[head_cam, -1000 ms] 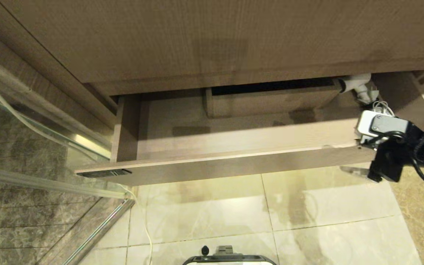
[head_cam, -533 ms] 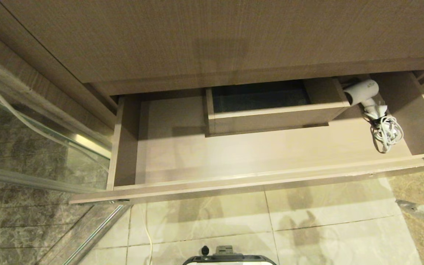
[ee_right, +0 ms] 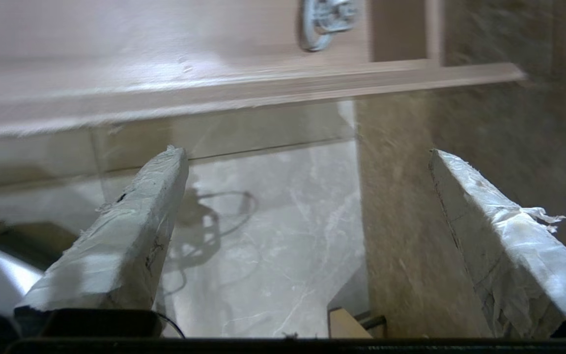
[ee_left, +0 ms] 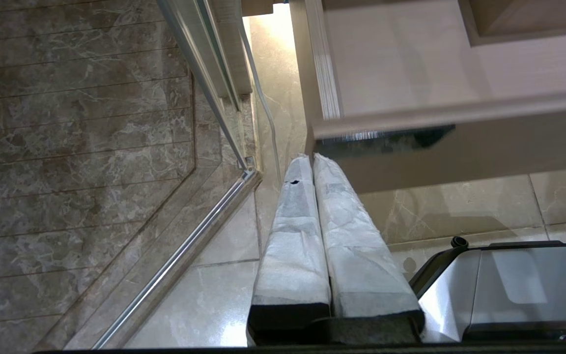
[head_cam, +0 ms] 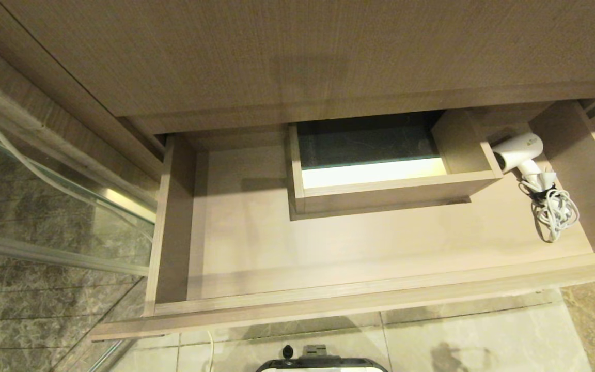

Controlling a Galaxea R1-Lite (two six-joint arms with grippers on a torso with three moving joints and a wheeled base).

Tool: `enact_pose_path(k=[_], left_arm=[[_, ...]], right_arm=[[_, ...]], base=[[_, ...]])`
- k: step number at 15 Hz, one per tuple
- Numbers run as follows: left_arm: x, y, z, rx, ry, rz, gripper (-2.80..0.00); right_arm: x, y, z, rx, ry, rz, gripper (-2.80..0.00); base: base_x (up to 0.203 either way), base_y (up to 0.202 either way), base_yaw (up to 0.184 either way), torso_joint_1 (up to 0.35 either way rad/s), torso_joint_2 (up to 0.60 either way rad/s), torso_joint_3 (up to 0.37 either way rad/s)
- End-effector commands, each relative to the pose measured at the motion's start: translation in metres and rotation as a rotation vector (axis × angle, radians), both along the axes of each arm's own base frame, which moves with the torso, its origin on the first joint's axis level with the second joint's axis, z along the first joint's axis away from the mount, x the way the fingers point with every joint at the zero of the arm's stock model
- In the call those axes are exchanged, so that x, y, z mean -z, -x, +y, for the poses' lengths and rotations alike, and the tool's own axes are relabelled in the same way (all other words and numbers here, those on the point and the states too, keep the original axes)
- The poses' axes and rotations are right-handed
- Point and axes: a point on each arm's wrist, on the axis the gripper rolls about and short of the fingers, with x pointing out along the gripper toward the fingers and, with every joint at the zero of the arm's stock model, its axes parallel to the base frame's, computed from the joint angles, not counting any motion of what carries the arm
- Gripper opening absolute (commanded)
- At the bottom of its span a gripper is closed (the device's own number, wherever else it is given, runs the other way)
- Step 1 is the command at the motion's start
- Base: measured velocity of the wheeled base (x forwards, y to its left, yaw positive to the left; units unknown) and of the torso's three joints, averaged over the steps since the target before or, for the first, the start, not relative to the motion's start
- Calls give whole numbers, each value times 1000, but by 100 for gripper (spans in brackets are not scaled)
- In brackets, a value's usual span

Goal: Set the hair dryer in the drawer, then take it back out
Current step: Pull open the drawer, then take the hairdryer out

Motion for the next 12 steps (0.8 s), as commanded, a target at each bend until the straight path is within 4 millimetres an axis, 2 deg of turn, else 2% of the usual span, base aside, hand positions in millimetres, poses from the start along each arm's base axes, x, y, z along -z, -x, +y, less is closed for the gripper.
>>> enact_pose_path(k=[1, 3, 4, 5, 10, 12], left_arm=[[0, 0, 0, 0, 0, 1, -280], [0, 0, 0, 0, 0, 1, -280], [0, 0, 0, 0, 0, 1, -280], [0, 0, 0, 0, 0, 1, -280], [0, 0, 0, 0, 0, 1, -280], [0, 0, 0, 0, 0, 1, -280]], right_arm=[[7, 9, 1, 59, -2, -38, 0], [12, 9, 0, 78, -13, -52, 0], [13, 9, 0, 88, -19, -59, -108], [15, 9, -1, 120, -49, -71, -280], [10, -3, -4, 131, -59, -48, -280], [0, -18, -9, 146, -60, -52, -280]], base=[[0, 0, 0, 0, 0, 0], [0, 0, 0, 0, 0, 0], [0, 0, 0, 0, 0, 0], [0, 0, 0, 0, 0, 0], [0, 0, 0, 0, 0, 0], [0, 0, 0, 0, 0, 0]])
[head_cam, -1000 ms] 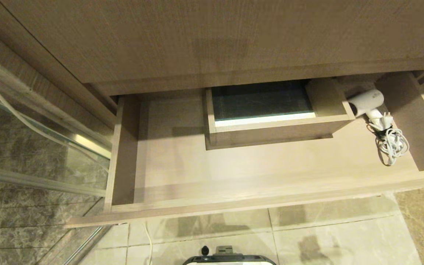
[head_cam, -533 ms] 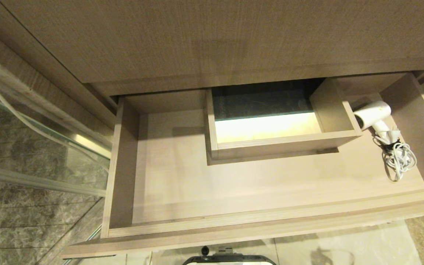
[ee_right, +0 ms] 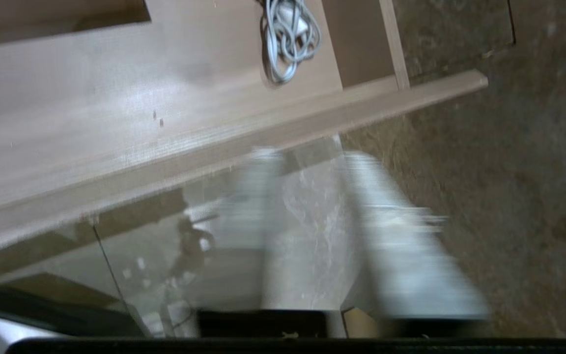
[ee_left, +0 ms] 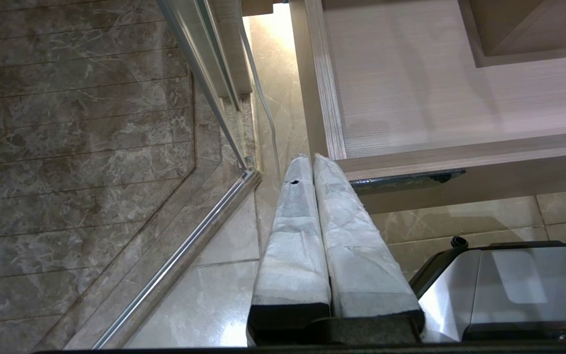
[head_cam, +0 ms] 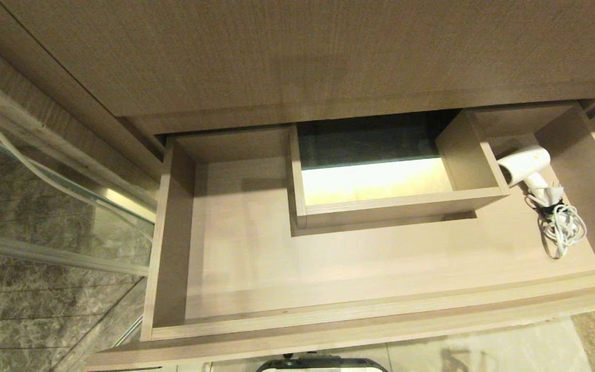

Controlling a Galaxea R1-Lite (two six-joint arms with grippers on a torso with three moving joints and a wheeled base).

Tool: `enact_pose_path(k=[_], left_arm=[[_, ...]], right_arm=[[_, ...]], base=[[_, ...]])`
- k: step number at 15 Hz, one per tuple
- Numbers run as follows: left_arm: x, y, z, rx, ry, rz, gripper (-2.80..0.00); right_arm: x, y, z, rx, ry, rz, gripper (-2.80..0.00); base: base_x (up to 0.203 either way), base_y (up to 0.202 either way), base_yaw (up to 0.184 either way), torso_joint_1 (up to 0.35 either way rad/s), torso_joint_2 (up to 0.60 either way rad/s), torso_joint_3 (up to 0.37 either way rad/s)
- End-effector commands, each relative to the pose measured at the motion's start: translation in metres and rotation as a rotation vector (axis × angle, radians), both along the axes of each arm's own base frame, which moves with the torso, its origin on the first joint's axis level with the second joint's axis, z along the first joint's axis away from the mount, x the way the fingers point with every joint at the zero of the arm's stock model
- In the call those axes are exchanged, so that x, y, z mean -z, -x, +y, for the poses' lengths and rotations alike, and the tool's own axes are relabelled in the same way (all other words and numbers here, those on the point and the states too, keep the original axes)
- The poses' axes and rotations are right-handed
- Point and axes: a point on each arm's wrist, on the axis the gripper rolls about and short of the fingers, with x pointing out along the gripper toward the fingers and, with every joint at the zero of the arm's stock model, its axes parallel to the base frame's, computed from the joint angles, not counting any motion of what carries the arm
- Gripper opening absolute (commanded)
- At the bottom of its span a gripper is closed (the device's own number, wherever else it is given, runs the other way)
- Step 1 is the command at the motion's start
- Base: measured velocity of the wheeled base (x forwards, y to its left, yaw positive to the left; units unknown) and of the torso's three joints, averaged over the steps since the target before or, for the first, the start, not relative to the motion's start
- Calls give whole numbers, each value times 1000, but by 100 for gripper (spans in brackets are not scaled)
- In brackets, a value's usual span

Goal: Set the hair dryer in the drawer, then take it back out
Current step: Take the hairdryer out

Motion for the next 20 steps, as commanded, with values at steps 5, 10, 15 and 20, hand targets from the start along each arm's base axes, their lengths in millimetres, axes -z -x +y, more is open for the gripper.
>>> enact_pose_path(k=[5, 10, 15, 20], left_arm=[[0, 0, 0, 0, 0, 1, -280], [0, 0, 0, 0, 0, 1, -280], [0, 0, 0, 0, 0, -1, -280], [0, 0, 0, 0, 0, 1, -280]], right_arm=[[-20, -51, -22, 86, -6, 44, -280], [-30, -104, -54, 215, -28, 114, -176], [-57, -162, -84, 229, -3, 61, 0], [-58, -205, -100, -4, 58, 100, 0]], base=[[0, 0, 0, 0, 0, 0], [0, 0, 0, 0, 0, 0], [0, 0, 0, 0, 0, 0], [0, 0, 0, 0, 0, 0]])
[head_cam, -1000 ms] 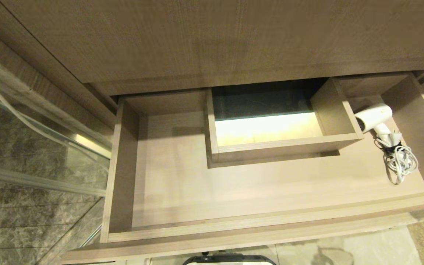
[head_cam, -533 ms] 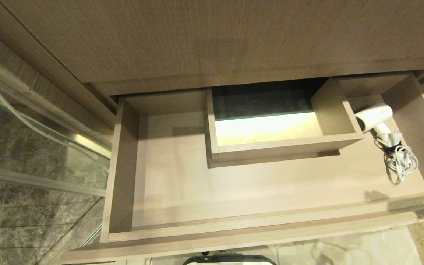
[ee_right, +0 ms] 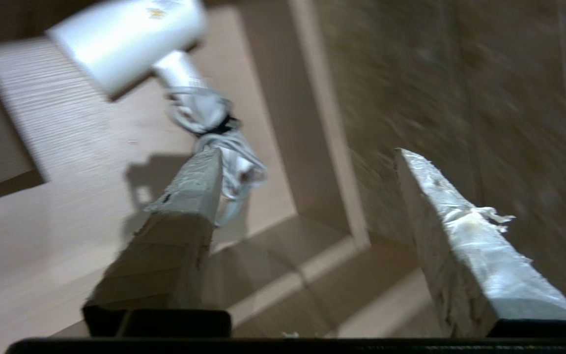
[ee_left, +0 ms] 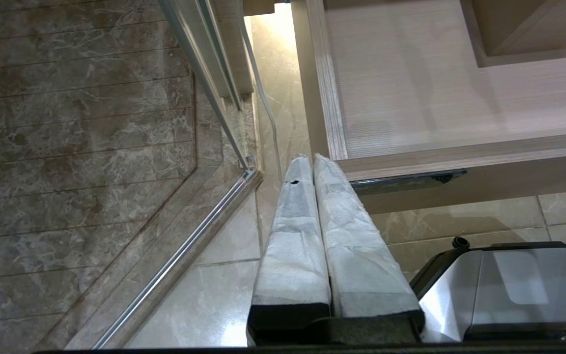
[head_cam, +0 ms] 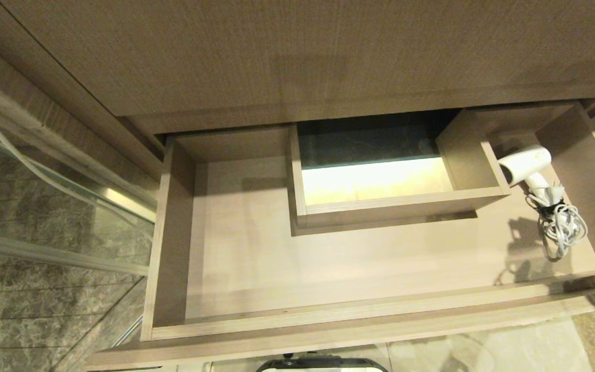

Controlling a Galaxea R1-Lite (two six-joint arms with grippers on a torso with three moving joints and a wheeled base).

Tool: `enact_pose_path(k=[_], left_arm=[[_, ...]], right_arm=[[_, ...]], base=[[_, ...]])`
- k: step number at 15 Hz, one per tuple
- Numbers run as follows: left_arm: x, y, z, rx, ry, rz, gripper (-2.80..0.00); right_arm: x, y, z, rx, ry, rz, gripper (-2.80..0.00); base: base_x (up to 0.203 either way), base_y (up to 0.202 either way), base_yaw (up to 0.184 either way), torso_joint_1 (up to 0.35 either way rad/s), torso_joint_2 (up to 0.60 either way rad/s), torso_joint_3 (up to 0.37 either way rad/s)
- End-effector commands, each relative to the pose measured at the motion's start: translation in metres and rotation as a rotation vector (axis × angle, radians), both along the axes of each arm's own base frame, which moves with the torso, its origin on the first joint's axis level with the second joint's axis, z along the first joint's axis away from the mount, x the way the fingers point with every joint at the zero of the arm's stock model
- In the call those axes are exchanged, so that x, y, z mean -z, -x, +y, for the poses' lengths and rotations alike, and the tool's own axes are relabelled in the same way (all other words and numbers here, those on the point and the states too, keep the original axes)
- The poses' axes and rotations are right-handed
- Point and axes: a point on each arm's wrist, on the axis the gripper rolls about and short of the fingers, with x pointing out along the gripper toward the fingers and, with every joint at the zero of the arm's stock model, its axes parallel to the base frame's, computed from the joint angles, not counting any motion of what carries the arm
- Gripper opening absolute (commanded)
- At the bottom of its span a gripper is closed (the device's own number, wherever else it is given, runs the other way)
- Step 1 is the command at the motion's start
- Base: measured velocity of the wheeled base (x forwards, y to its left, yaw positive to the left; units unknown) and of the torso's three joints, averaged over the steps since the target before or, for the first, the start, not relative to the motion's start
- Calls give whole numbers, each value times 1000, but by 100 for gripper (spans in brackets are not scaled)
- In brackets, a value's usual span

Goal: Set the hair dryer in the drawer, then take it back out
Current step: Take the hairdryer out

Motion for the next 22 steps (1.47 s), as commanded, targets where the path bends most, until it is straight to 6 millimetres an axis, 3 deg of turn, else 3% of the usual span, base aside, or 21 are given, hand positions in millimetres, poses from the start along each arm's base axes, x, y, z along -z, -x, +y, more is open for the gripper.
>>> enact_pose_path(k=[1, 3, 5, 13, 17, 22], left_arm=[[0, 0, 0, 0, 0, 0, -280], [0, 0, 0, 0, 0, 1, -280], [0, 0, 0, 0, 0, 1, -280], [0, 0, 0, 0, 0, 1, -280], [0, 0, 0, 0, 0, 1, -280], [0, 0, 0, 0, 0, 1, -280]], right_arm=[[10, -26, -8, -214, 6, 59, 0], [18, -34, -11, -413, 51, 112, 0], [25, -33, -22, -484, 173, 192, 0], [59, -34, -63, -456, 98, 304, 0], [87, -56, -82, -475, 2, 364, 0], [105, -96, -106, -531, -18, 338, 0]], base=[[0, 0, 0, 0, 0, 0], [0, 0, 0, 0, 0, 0], [0, 0, 0, 0, 0, 0], [0, 0, 0, 0, 0, 0], [0, 0, 0, 0, 0, 0], [0, 0, 0, 0, 0, 0]])
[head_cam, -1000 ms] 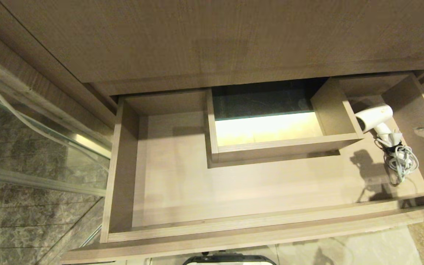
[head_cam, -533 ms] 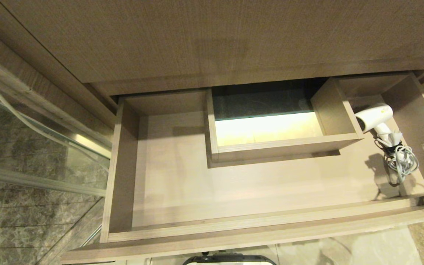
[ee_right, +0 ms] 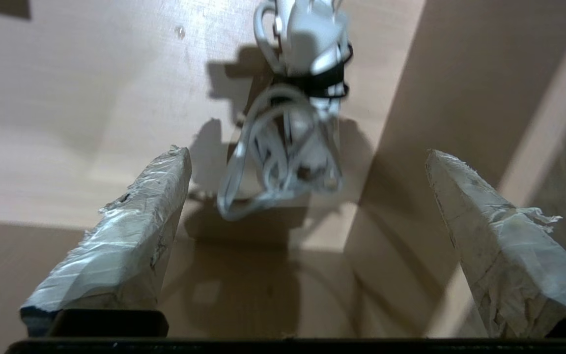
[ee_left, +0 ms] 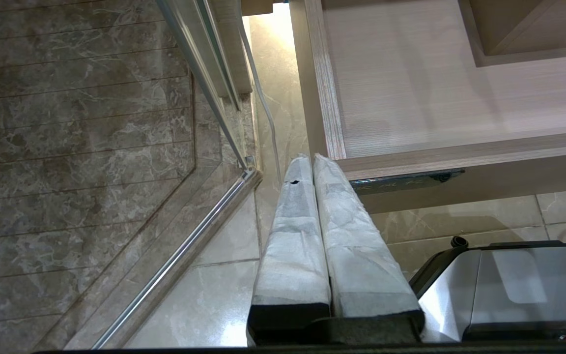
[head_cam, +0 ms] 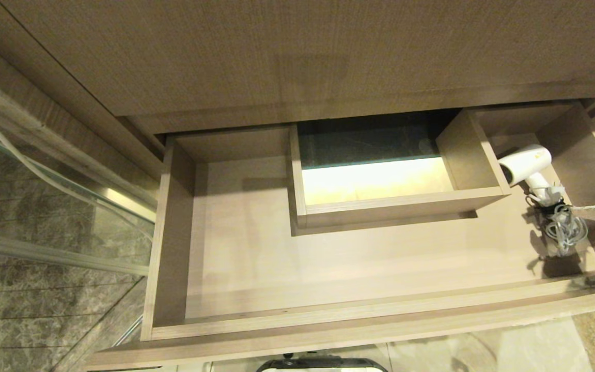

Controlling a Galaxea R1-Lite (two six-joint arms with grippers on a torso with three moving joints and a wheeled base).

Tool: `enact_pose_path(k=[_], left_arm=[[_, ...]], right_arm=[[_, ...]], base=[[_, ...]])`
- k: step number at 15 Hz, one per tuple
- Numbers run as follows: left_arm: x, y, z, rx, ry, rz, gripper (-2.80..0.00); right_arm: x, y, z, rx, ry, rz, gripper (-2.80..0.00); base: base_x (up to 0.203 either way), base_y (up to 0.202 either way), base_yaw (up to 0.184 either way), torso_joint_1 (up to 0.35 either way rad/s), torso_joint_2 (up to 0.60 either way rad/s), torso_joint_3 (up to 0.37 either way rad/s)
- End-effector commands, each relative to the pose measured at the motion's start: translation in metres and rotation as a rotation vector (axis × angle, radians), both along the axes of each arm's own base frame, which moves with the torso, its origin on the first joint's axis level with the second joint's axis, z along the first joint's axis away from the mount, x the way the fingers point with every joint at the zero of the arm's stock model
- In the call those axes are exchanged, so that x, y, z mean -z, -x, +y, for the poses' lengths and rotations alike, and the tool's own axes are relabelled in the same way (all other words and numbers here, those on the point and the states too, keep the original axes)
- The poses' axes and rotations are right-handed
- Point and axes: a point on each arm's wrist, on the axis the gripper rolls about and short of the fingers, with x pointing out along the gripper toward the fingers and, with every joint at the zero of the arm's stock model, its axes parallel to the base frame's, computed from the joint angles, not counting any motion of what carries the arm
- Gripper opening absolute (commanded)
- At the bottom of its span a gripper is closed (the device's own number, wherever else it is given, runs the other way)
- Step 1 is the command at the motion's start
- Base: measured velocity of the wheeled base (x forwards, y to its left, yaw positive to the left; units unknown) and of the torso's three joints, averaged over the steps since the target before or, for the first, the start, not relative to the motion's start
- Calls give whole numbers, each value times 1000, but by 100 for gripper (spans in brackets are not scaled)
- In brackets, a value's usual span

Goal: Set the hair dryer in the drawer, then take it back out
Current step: Take the hairdryer out

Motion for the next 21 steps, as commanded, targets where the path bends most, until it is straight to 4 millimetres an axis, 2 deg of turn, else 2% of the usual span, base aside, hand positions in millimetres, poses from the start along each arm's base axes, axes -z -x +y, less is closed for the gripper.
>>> enact_pose_path(k=[1, 8, 9, 17, 20, 21], left_arm=[[0, 0, 0, 0, 0, 1, -280], [0, 0, 0, 0, 0, 1, -280], [0, 0, 0, 0, 0, 1, -280], [0, 0, 0, 0, 0, 1, -280], [0, 0, 0, 0, 0, 1, -280], [0, 0, 0, 0, 0, 1, -280]], right_arm=[[22, -20, -11, -38, -38, 21, 0], [42, -74, -27, -123, -28, -61, 0], [42, -75, -26, -126, -26, -66, 0], [81, -106, -26, -155, -65, -27, 0], [85, -114, -24, -167, -60, -36, 0], [84, -116, -22, -174, -53, -45, -280]], base=[[0, 0, 0, 0, 0, 0], [0, 0, 0, 0, 0, 0], [0, 0, 0, 0, 0, 0], [0, 0, 0, 0, 0, 0], [0, 0, 0, 0, 0, 0], [0, 0, 0, 0, 0, 0]])
